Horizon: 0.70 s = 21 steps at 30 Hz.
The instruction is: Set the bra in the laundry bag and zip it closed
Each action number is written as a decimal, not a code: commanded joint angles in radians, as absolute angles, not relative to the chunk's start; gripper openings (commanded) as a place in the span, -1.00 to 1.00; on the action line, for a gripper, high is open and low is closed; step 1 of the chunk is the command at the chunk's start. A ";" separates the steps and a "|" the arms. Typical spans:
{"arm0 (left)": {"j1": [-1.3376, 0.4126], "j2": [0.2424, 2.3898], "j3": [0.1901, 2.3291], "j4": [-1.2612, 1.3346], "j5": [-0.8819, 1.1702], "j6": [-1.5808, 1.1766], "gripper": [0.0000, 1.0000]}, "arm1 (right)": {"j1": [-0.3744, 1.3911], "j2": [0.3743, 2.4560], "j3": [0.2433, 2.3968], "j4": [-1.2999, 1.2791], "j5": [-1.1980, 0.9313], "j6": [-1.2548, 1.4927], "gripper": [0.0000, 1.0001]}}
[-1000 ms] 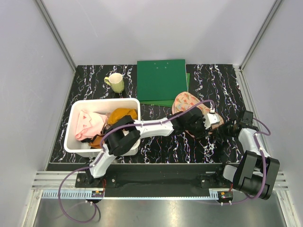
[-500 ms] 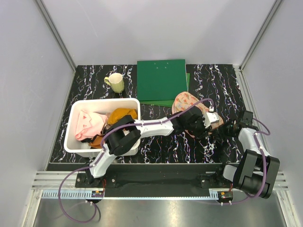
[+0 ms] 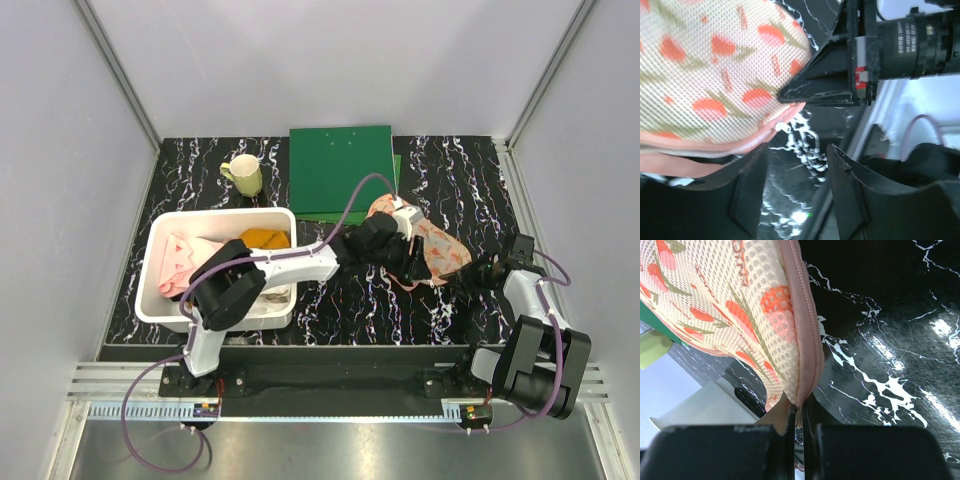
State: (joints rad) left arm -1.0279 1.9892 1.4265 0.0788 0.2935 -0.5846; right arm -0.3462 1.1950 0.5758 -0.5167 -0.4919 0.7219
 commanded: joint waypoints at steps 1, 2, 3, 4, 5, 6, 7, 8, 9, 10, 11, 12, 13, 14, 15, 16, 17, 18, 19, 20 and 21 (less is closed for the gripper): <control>-1.032 2.000 1.310 0.350 0.396 -0.947 0.07 | -0.348 1.189 0.592 -0.499 -0.528 0.719 -1.00; -1.032 2.009 1.299 0.383 0.397 -0.983 0.06 | -0.348 1.186 0.592 -0.500 -0.528 0.721 -1.00; -1.035 2.029 1.295 0.403 0.397 -1.011 0.05 | -0.348 1.186 0.594 -0.500 -0.531 0.724 -1.00; -1.037 2.040 1.296 0.428 0.396 -1.055 0.04 | -0.348 1.184 0.594 -0.500 -0.532 0.727 -1.00; -1.042 2.048 1.301 0.434 0.391 -1.068 0.04 | -0.348 1.184 0.592 -0.500 -0.532 0.729 -1.00; -1.049 2.060 1.310 0.437 0.384 -1.077 0.04 | -0.348 1.183 0.592 -0.499 -0.532 0.732 -1.00; -1.055 2.066 1.318 0.442 0.364 -1.083 0.04 | -0.348 1.181 0.591 -0.499 -0.534 0.733 -1.00; -1.060 2.072 1.325 0.439 0.348 -1.077 0.03 | -0.348 1.181 0.589 -0.500 -0.532 0.735 -1.00; -1.068 2.085 1.338 0.431 0.319 -1.074 0.02 | -0.348 1.181 0.588 -0.499 -0.531 0.738 -1.00; -1.068 2.092 1.341 0.426 0.313 -1.080 0.01 | -0.348 1.181 0.586 -0.499 -0.531 0.739 -1.00; -1.066 2.101 1.344 0.428 0.311 -1.091 0.01 | -0.348 1.180 0.584 -0.500 -0.529 0.738 -1.00; -1.068 2.114 1.347 0.426 0.299 -1.107 -0.02 | -0.348 1.177 0.584 -0.500 -0.528 0.738 -1.00; -1.068 2.118 1.347 0.416 0.292 -1.109 -0.03 | -0.348 1.175 0.583 -0.500 -0.528 0.738 -1.00; -1.068 2.123 1.353 0.411 0.285 -1.108 -0.03 | -0.348 1.175 0.581 -0.499 -0.529 0.742 -1.00; -1.068 2.135 1.367 0.405 0.281 -1.097 -0.03 | -0.348 1.175 0.578 -0.499 -0.532 0.747 -1.00; -1.068 2.138 1.374 0.393 0.278 -1.094 -0.04 | -0.348 1.177 0.578 -0.497 -0.532 0.749 -1.00; -1.068 2.141 1.379 0.387 0.270 -1.086 -0.05 | -0.348 1.178 0.580 -0.497 -0.532 0.746 -1.00; -1.068 2.148 1.391 0.379 0.261 -1.072 -0.06 | -0.348 1.180 0.580 -0.497 -0.532 0.746 -1.00; -1.068 2.149 1.397 0.367 0.252 -1.068 -0.07 | -0.348 1.181 0.578 -0.495 -0.532 0.746 -1.00; -1.068 2.154 1.407 0.358 0.247 -1.063 -0.07 | -0.348 1.181 0.577 -0.495 -0.532 0.747 -1.00; -1.068 2.158 1.417 0.353 0.242 -1.051 -0.09 | -0.348 1.180 0.574 -0.495 -0.534 0.749 -1.00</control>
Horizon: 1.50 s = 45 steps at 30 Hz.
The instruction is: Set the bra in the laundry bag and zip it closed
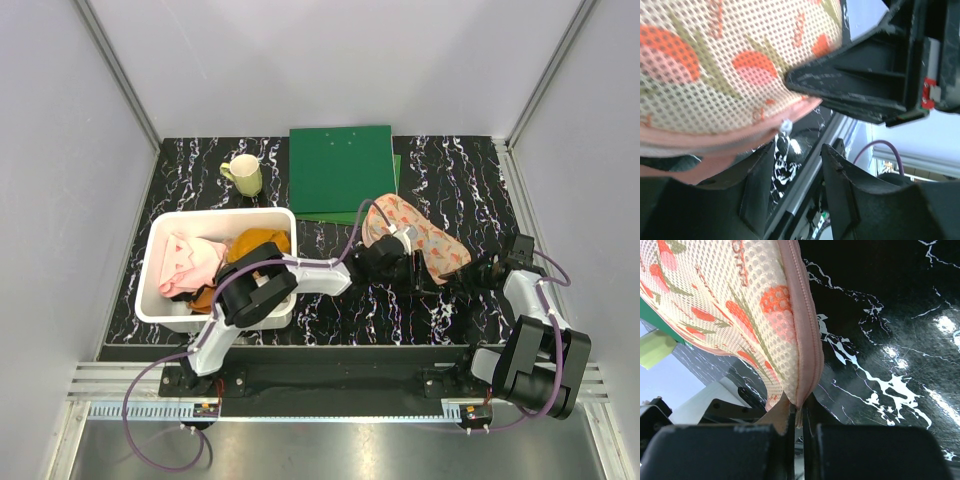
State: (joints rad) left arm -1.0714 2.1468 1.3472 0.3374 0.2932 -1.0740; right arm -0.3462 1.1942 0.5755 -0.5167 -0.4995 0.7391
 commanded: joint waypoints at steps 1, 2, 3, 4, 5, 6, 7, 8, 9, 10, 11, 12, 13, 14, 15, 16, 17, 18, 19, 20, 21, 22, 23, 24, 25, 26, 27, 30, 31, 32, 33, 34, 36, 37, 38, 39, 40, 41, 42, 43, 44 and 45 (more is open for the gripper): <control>-1.068 2.158 1.422 0.353 0.236 -1.048 -0.14 | -0.348 1.181 0.574 -0.494 -0.532 0.749 -1.00; -1.068 2.161 1.425 0.351 0.230 -1.046 -0.15 | -0.348 1.180 0.574 -0.494 -0.532 0.749 -1.00; -1.068 2.167 1.436 0.350 0.227 -1.045 -0.15 | -0.348 1.181 0.572 -0.494 -0.531 0.749 -1.00; -1.068 2.172 1.442 0.344 0.227 -1.045 -0.20 | -0.348 1.183 0.574 -0.491 -0.531 0.749 -1.00; -1.068 2.181 1.457 0.338 0.230 -1.045 -0.21 | -0.348 1.183 0.574 -0.491 -0.531 0.750 -1.00; -1.068 2.186 1.462 0.330 0.230 -1.043 -0.23 | -0.348 1.186 0.574 -0.491 -0.531 0.750 -1.00; -1.068 2.187 1.465 0.330 0.230 -1.045 -0.24 | -0.348 1.184 0.574 -0.491 -0.531 0.750 -1.00; -1.068 2.190 1.465 0.331 0.229 -1.048 -0.25 | -0.348 1.187 0.574 -0.491 -0.534 0.750 -1.00; -1.068 2.192 1.466 0.333 0.227 -1.049 -0.25 | -0.348 1.189 0.574 -0.492 -0.532 0.749 -1.00; -1.068 2.194 1.470 0.328 0.226 -1.049 -0.26 | -0.348 1.187 0.574 -0.491 -0.534 0.750 -1.00; -1.068 2.195 1.474 0.325 0.227 -1.048 -0.28 | -0.348 1.187 0.574 -0.488 -0.532 0.750 -1.00; -1.068 2.194 1.476 0.324 0.222 -1.045 -0.30 | -0.348 1.189 0.575 -0.488 -0.532 0.749 -1.00; -1.068 2.192 1.476 0.321 0.219 -1.042 -0.31 | -0.348 1.192 0.574 -0.486 -0.532 0.747 -1.00; -1.068 2.191 1.476 0.318 0.213 -1.039 -0.31 | -0.348 1.193 0.572 -0.486 -0.534 0.749 -1.00; -1.068 2.187 1.476 0.305 0.207 -1.035 -0.31 | -0.348 1.192 0.572 -0.486 -0.534 0.749 -1.00; -1.066 2.189 1.477 0.301 0.207 -1.035 -0.31 | -0.348 1.193 0.572 -0.488 -0.534 0.747 -1.00; -1.065 2.187 1.473 0.293 0.206 -1.038 -0.31 | -0.348 1.192 0.572 -0.486 -0.534 0.746 -1.00; -1.063 2.186 1.468 0.290 0.198 -1.045 -0.28 | -0.348 1.192 0.571 -0.486 -0.532 0.747 -1.00; -1.063 2.183 1.462 0.290 0.192 -1.049 -0.22 | -0.348 1.192 0.572 -0.485 -0.532 0.747 -1.00; -1.063 2.174 1.450 0.288 0.183 -1.058 -0.17 | -0.348 1.193 0.572 -0.485 -0.532 0.747 -1.00; -1.062 2.169 1.442 0.282 0.161 -1.063 -0.14 | -0.348 1.192 0.572 -0.485 -0.532 0.747 -1.00; -1.062 2.164 1.437 0.279 0.152 -1.068 -0.14 | -0.348 1.195 0.571 -0.485 -0.532 0.747 -1.00; -1.060 2.158 1.433 0.276 0.143 -1.068 -0.15 | -0.348 1.192 0.571 -0.485 -0.532 0.747 -1.00; -1.058 2.158 1.434 0.276 0.138 -1.065 -0.18 | -0.348 1.192 0.569 -0.483 -0.532 0.747 -1.00; -1.058 2.160 1.439 0.267 0.137 -1.062 -0.20 | -0.348 1.193 0.571 -0.483 -0.532 0.747 -1.00; -1.057 2.163 1.453 0.259 0.135 -1.060 -0.23 | -0.348 1.193 0.569 -0.483 -0.532 0.746 -1.00; -1.057 2.164 1.456 0.253 0.137 -1.060 -0.25 | -0.348 1.193 0.569 -0.483 -0.534 0.747 -1.00; -1.054 2.169 1.465 0.255 0.132 -1.063 -0.38 | -0.348 1.189 0.569 -0.483 -0.535 0.749 -1.00; -1.054 2.171 1.463 0.258 0.133 -1.062 -0.48 | -0.348 1.189 0.569 -0.483 -0.537 0.747 -1.00; -1.054 2.171 1.463 0.262 0.132 -1.062 -0.50 | -0.348 1.189 0.569 -0.482 -0.535 0.746 -1.00; -1.054 2.169 1.463 0.271 0.133 -1.058 -0.51 | -0.348 1.189 0.569 -0.483 -0.537 0.747 -1.00; -1.054 2.166 1.459 0.279 0.135 -1.055 -0.53 | -0.348 1.190 0.569 -0.483 -0.537 0.746 -1.00; -1.054 2.163 1.456 0.291 0.140 -1.051 -0.53 | -0.348 1.190 0.569 -0.483 -0.537 0.746 -1.00; -1.054 2.161 1.456 0.293 0.138 -1.048 -0.53 | -0.348 1.193 0.569 -0.482 -0.538 0.746 -1.00; -1.054 2.160 1.456 0.295 0.140 -1.048 -0.53 | -0.348 1.195 0.568 -0.483 -0.537 0.746 -1.00; -1.054 2.160 1.456 0.295 0.140 -1.046 -0.54 | -0.348 1.195 0.569 -0.480 -0.538 0.744 -1.00; -1.054 2.158 1.453 0.296 0.137 -1.046 -0.59 | -0.348 1.196 0.571 -0.480 -0.540 0.744 -1.00; -1.054 2.157 1.450 0.298 0.137 -1.045 -0.65 | -0.348 1.197 0.571 -0.480 -0.538 0.742 -1.00; -1.054 2.157 1.450 0.298 0.137 -1.045 -0.75 | -0.348 1.197 0.571 -0.482 -0.535 0.741 -1.00; -1.054 2.155 1.447 0.296 0.138 -1.043 -0.81 | -0.348 1.198 0.571 -0.480 -0.532 0.736 -1.00; -1.052 2.155 1.445 0.288 0.141 -1.037 -0.87 | -0.348 1.201 0.572 -0.480 -0.525 0.735 -1.00; -1.052 2.154 1.445 0.284 0.143 -1.031 -1.00 | -0.348 1.203 0.574 -0.479 -0.522 0.733 -1.00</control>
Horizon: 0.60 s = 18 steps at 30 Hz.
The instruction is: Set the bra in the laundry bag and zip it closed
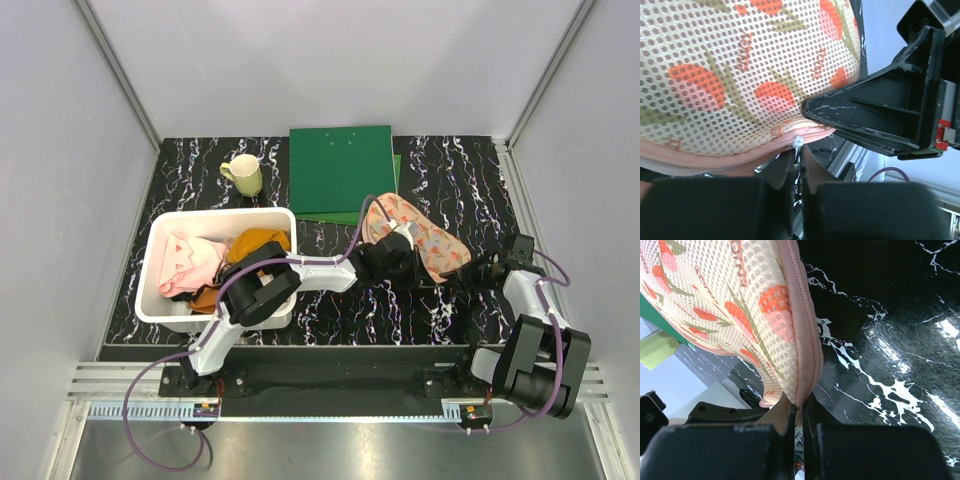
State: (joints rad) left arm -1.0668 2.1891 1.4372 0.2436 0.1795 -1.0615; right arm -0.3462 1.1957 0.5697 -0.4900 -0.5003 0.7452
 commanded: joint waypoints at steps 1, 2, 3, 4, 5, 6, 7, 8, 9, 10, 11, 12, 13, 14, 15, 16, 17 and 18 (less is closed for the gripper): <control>-1.051 2.149 1.437 0.278 0.141 -1.023 -1.00 | -0.348 1.206 0.574 -0.482 -0.519 0.730 -1.00; -1.048 2.146 1.431 0.262 0.140 -1.009 -1.00 | -0.348 1.212 0.575 -0.480 -0.515 0.729 -1.00; -1.045 2.138 1.422 0.255 0.138 -1.005 -1.00 | -0.348 1.216 0.580 -0.480 -0.512 0.726 -1.00; -1.037 2.123 1.389 0.252 0.138 -1.005 -1.00 | -0.348 1.221 0.589 -0.479 -0.499 0.712 -1.00; -1.022 2.115 1.370 0.252 0.143 -0.990 -1.00 | -0.348 1.229 0.594 -0.480 -0.489 0.706 -1.00; -1.011 2.109 1.359 0.230 0.144 -0.971 -1.00 | -0.350 1.232 0.598 -0.482 -0.480 0.700 -1.00; -0.988 2.102 1.355 0.198 0.147 -0.950 -1.00 | -0.351 1.235 0.609 -0.482 -0.463 0.684 -1.00; -0.976 2.099 1.345 0.172 0.152 -0.910 -1.00 | -0.350 1.244 0.614 -0.480 -0.454 0.678 -1.00; -0.962 2.094 1.335 0.169 0.159 -0.887 -1.00 | -0.351 1.246 0.618 -0.485 -0.443 0.672 -1.00; -0.941 2.097 1.336 0.157 0.172 -0.833 -1.00 | -0.351 1.250 0.627 -0.488 -0.425 0.658 -1.00; -0.934 2.102 1.348 0.120 0.202 -0.804 -1.00 | -0.351 1.253 0.632 -0.489 -0.414 0.650 -1.00; -0.930 2.108 1.373 0.092 0.204 -0.780 -1.00 | -0.351 1.256 0.637 -0.494 -0.402 0.643 -1.00; -0.930 2.109 1.379 0.081 0.212 -0.740 -1.00 | -0.351 1.258 0.646 -0.495 -0.378 0.631 -1.00; -0.931 2.109 1.387 0.083 0.233 -0.733 -1.00 | -0.351 1.267 0.652 -0.495 -0.364 0.623 -1.00; -0.934 2.114 1.405 0.086 0.244 -0.727 -1.00 | -0.351 1.275 0.664 -0.500 -0.351 0.609 -1.00; -0.945 2.117 1.417 0.086 0.251 -0.715 -1.00 | -0.351 1.287 0.670 -0.500 -0.324 0.604 -1.00; -0.951 2.120 1.430 0.086 0.264 -0.709 -1.00 | -0.351 1.296 0.679 -0.500 -0.315 0.597 -0.95; -0.959 2.128 1.451 0.089 0.267 -0.710 -1.00 | -0.351 1.307 0.696 -0.503 -0.314 0.575 -0.56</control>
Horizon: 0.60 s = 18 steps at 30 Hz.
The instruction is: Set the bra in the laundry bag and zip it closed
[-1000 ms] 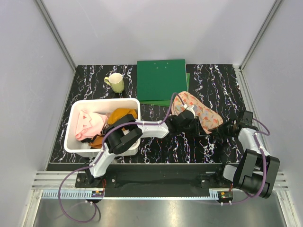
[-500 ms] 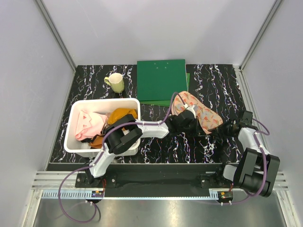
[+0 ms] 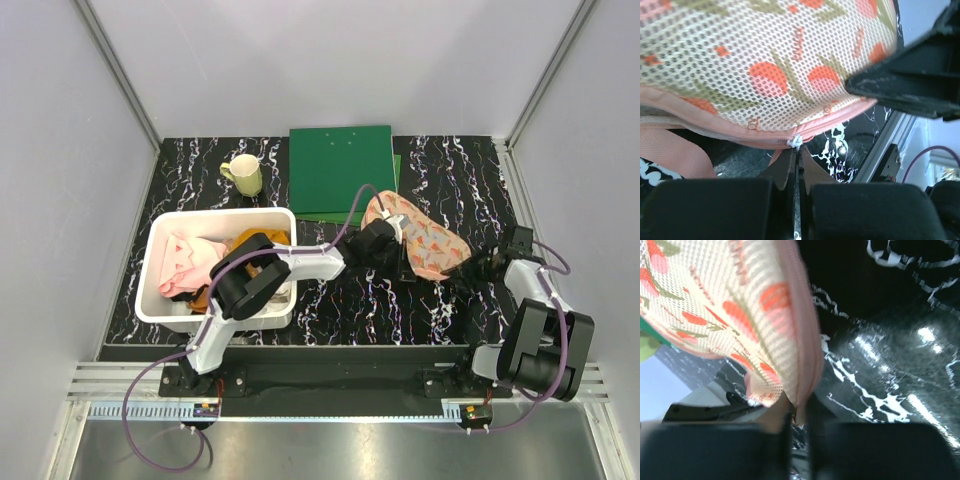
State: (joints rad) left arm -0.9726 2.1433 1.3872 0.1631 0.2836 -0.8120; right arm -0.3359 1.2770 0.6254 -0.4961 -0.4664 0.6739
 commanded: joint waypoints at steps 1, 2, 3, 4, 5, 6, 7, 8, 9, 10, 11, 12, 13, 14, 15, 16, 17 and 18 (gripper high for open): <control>-0.969 2.132 1.462 0.101 0.281 -0.713 -1.00 | -0.353 1.324 0.701 -0.503 -0.352 0.569 -0.13; -0.976 2.137 1.474 0.106 0.287 -0.713 -1.00 | -0.353 1.327 0.700 -0.508 -0.380 0.569 0.19; -0.980 2.146 1.498 0.107 0.288 -0.715 -1.00 | -0.353 1.322 0.693 -0.523 -0.409 0.574 0.49; -0.989 2.151 1.512 0.107 0.293 -0.713 -1.00 | -0.353 1.293 0.684 -0.529 -0.446 0.583 0.58; -0.992 2.155 1.525 0.106 0.296 -0.712 -1.00 | -0.353 1.272 0.670 -0.532 -0.460 0.592 0.64; -0.999 2.164 1.546 0.104 0.296 -0.713 -1.00 | -0.353 1.244 0.641 -0.535 -0.483 0.627 0.71; -1.000 2.169 1.555 0.100 0.301 -0.715 -1.00 | -0.353 1.199 0.629 -0.537 -0.497 0.646 0.73; -1.002 2.172 1.563 0.098 0.304 -0.718 -1.00 | -0.353 1.177 0.621 -0.537 -0.509 0.663 0.73; -1.008 2.175 1.575 0.100 0.310 -0.722 -1.00 | -0.353 1.157 0.605 -0.549 -0.531 0.705 0.69; -1.012 2.175 1.578 0.100 0.308 -0.727 -1.00 | -0.353 1.120 0.594 -0.549 -0.540 0.733 0.66; -1.017 2.175 1.580 0.100 0.307 -0.729 -1.00 | -0.353 1.105 0.582 -0.545 -0.545 0.762 0.65; -1.029 2.175 1.585 0.101 0.307 -0.729 -1.00 | -0.353 1.092 0.562 -0.540 -0.546 0.819 0.62; -1.037 2.177 1.586 0.101 0.308 -0.729 -1.00 | -0.353 1.077 0.552 -0.535 -0.540 0.839 0.52; -1.043 2.177 1.589 0.100 0.310 -0.730 -1.00 | -0.353 1.072 0.546 -0.520 -0.526 0.856 0.46; -1.058 2.177 1.589 0.101 0.311 -0.730 -1.00 | -0.353 1.071 0.534 -0.508 -0.502 0.885 0.42; -1.065 2.177 1.588 0.101 0.317 -0.730 -1.00 | -0.353 1.081 0.529 -0.494 -0.497 0.894 0.32; -1.071 2.177 1.586 0.101 0.316 -0.729 -1.00 | -0.353 1.089 0.529 -0.479 -0.497 0.902 0.25; -1.078 2.174 1.579 0.101 0.314 -0.727 -1.00 | -0.353 1.103 0.525 -0.471 -0.497 0.914 0.10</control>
State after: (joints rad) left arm -1.0416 2.1780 1.5444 0.0837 0.2878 -0.7406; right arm -0.3500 1.0824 0.5434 -0.5171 -0.4992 0.8104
